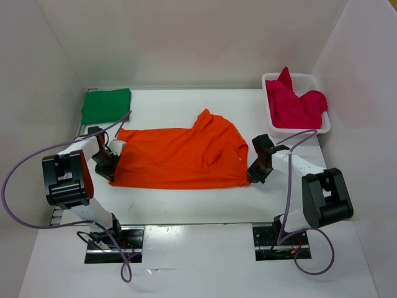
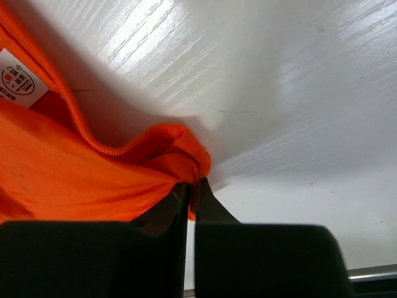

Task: Fold and stack the t-shirts
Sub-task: Fold the flattened tshirt in 1/3 of the way

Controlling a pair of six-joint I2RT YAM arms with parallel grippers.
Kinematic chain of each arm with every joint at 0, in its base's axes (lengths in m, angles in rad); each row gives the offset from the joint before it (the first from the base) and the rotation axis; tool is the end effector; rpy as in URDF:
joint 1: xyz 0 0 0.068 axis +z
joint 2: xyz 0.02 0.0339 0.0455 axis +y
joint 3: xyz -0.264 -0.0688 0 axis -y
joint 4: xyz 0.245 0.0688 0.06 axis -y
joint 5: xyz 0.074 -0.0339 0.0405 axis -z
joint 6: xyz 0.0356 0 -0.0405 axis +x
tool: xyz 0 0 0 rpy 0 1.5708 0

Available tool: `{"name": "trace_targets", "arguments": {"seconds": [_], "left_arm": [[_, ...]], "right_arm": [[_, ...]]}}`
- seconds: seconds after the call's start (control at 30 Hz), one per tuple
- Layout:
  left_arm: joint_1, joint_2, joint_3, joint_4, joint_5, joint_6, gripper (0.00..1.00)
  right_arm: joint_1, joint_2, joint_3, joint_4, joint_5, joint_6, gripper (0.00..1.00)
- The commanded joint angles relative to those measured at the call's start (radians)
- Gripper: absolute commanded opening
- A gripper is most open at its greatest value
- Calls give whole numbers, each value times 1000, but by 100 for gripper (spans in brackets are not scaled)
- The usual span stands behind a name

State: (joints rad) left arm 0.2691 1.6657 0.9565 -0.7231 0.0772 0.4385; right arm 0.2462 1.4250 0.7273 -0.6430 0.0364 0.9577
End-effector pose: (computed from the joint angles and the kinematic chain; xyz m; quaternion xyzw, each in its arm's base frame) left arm 0.2756 0.0732 0.1538 0.0870 0.9931 -0.0122 0.0782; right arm 0.2262 0.0555 0.1566 0.3479 0.9303 0.0501 0.1048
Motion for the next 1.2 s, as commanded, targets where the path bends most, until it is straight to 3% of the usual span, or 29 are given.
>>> {"name": "trace_targets", "arguments": {"seconds": [0.0,0.2,0.6,0.67,0.7,0.8,0.83,0.87,1.0,1.17], "left_arm": [[-2,52,-32,83,41,14,1],[7,-75,-41,18,-34,75,0],[16,-251,-24,-332,-155,215,0],[16,-264,-36,-341,-178,215,1],[16,-273,-26,-352,-178,206,3],[16,-294,-3,-384,-194,195,26],[16,-294,7,-394,-212,195,35],[16,-294,16,-403,-227,195,53],[27,-329,-7,-414,-385,241,67],[105,-310,37,-365,-452,295,71]], "right_arm": [[7,-17,17,-29,-15,-31,0],[37,-70,89,-180,-7,-54,0],[96,-199,179,-461,11,-54,0],[136,-199,204,-475,11,-63,13],[152,-189,221,-501,11,-63,14],[211,-160,236,-533,20,-54,30],[222,-147,260,-556,20,-54,41],[235,-147,261,-567,20,-54,55],[235,-166,320,-638,65,-54,58],[235,-175,391,-603,68,-50,59]]}}
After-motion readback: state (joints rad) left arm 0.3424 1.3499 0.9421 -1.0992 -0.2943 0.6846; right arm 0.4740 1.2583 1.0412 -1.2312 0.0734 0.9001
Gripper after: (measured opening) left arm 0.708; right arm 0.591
